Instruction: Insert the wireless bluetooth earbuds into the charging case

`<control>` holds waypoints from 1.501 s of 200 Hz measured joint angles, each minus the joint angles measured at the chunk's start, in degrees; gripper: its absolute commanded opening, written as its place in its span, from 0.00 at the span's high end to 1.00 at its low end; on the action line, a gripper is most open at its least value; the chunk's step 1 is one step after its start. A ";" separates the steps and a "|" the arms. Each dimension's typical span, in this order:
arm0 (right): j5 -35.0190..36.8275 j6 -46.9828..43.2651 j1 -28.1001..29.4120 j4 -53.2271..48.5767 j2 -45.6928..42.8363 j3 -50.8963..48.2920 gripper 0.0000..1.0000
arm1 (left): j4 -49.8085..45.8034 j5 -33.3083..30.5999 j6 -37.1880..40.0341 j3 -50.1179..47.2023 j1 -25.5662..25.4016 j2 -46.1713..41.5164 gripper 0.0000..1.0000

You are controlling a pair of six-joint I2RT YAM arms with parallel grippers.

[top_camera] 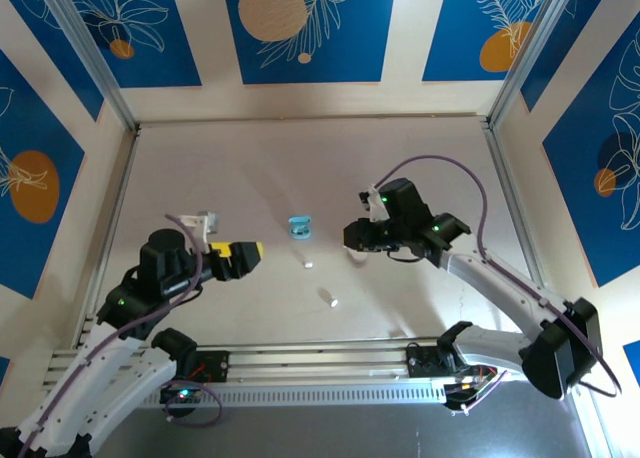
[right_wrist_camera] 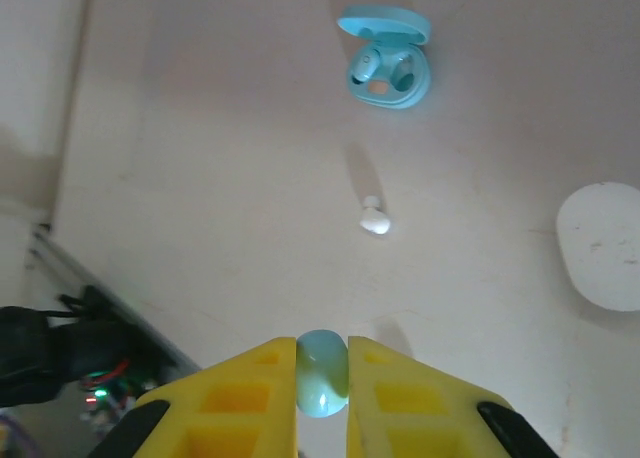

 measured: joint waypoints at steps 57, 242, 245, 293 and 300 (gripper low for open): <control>-12.41 3.91 -6.71 7.02 -8.13 -7.15 0.84 | 11.08 1.90 0.87 -3.04 -11.08 5.09 0.00; -16.76 4.76 -8.83 9.53 -8.28 -8.04 0.84 | 22.91 -5.01 14.01 0.46 -9.20 20.33 0.01; -16.79 4.76 -8.83 9.53 -7.74 -7.96 0.84 | 23.15 -4.28 13.66 0.46 -8.39 20.68 0.01; -15.63 3.85 -8.17 10.05 3.10 -2.45 0.84 | 31.36 4.92 8.35 -1.16 1.66 25.55 0.01; -15.28 3.61 -7.89 10.03 4.83 -1.22 0.84 | 32.63 5.42 8.07 -1.84 2.47 26.01 0.01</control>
